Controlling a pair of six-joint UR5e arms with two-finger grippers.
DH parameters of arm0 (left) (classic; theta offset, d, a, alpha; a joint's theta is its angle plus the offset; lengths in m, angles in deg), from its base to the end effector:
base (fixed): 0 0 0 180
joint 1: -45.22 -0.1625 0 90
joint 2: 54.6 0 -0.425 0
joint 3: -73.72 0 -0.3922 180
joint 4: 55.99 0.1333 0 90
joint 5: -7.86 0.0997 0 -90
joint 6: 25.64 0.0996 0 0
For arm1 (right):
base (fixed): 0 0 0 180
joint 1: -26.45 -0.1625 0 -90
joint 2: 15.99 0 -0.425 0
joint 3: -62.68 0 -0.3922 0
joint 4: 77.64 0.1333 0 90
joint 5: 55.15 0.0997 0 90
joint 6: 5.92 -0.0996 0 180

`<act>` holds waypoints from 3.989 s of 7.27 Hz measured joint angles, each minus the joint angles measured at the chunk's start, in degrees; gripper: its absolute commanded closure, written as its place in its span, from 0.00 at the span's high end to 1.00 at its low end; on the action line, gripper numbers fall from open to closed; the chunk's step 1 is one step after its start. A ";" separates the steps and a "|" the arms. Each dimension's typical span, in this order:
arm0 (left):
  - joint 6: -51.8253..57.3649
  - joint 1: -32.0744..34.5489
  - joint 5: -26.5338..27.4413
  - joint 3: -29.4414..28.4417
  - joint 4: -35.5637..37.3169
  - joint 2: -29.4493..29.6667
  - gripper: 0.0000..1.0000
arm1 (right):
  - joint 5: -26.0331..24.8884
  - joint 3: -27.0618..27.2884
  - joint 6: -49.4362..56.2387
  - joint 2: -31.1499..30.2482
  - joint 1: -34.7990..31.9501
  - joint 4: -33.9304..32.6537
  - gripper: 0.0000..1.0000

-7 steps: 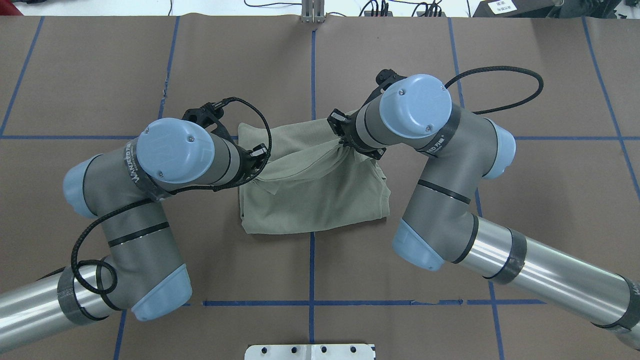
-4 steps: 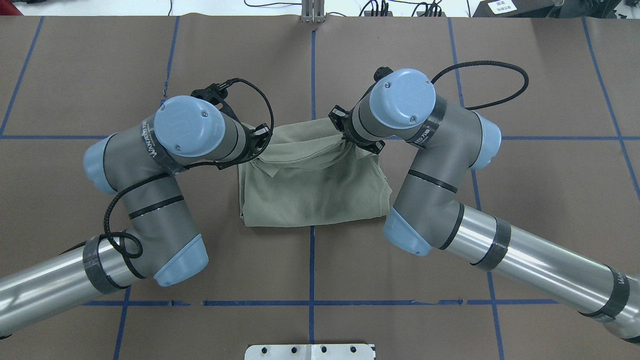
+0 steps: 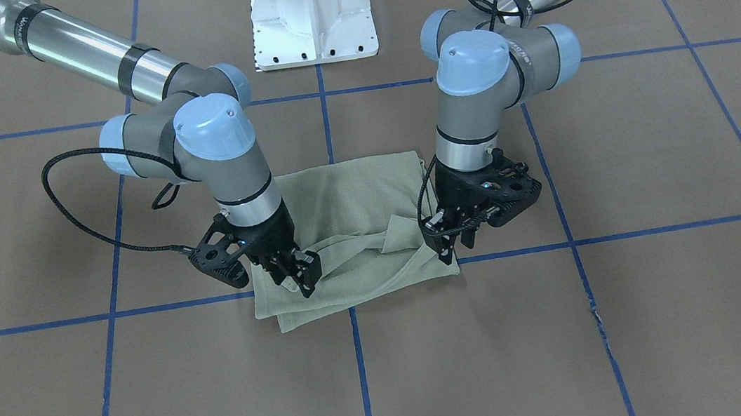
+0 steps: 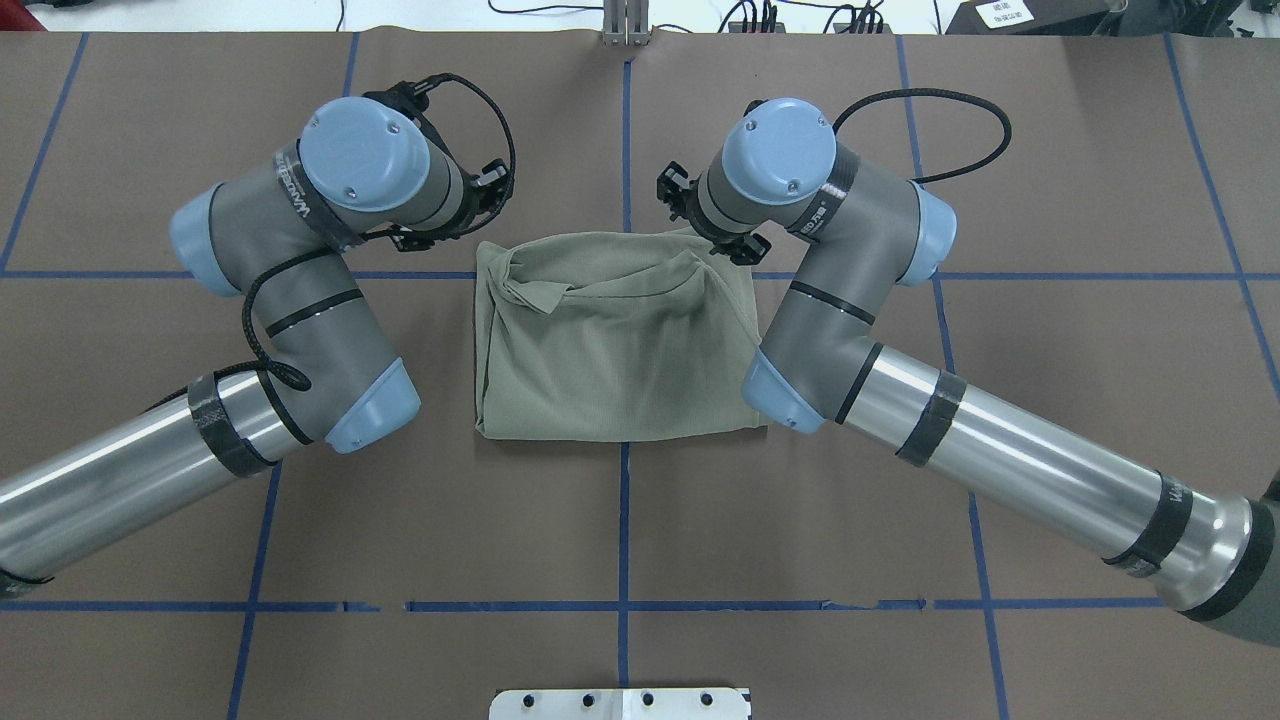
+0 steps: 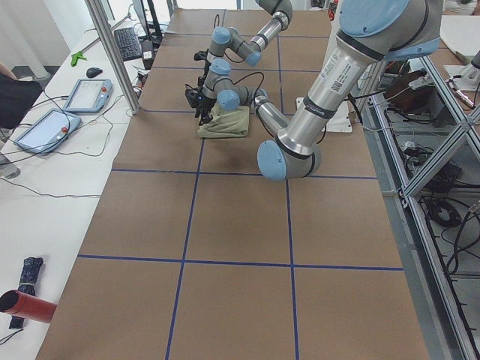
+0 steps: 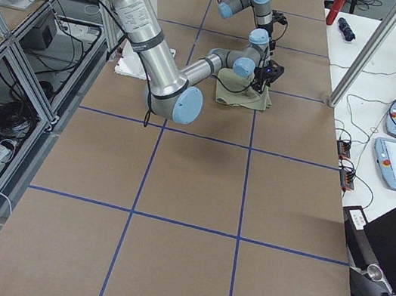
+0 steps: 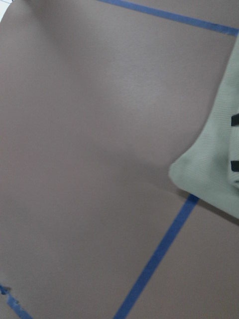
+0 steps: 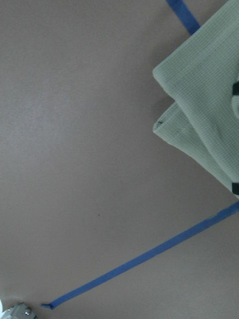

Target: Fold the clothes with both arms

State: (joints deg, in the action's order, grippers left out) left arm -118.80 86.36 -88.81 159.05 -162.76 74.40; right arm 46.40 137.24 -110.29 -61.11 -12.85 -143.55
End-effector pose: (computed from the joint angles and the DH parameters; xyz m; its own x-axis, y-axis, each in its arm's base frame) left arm 0.4704 -0.5726 0.2561 0.4399 -0.4570 -0.7730 0.6106 0.7835 -0.1157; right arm -0.5312 -0.5812 0.2487 0.3225 0.5782 0.7495 -0.5946 0.7398 -0.3149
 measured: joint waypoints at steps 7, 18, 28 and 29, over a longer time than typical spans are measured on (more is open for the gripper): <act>29.40 14.86 -14.85 4.90 -0.42 -10.17 1.00 | 6.69 2.93 21.86 3.49 6.43 -8.61 1.00; 32.35 17.23 -15.21 5.63 -0.52 -12.75 1.00 | 3.87 -24.83 44.22 19.97 0.30 -8.36 1.00; 85.30 42.13 -26.44 3.48 0.34 -25.17 1.00 | 27.93 17.32 77.69 -18.21 -26.60 -21.65 1.00; 92.75 44.94 -26.47 3.42 0.48 -27.58 1.00 | 30.04 19.29 83.41 -23.65 -30.76 -21.70 1.00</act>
State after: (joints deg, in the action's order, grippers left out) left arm -26.05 131.30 -115.28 162.47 -162.29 46.81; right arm 76.44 156.52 -26.89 -84.76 -43.61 -165.25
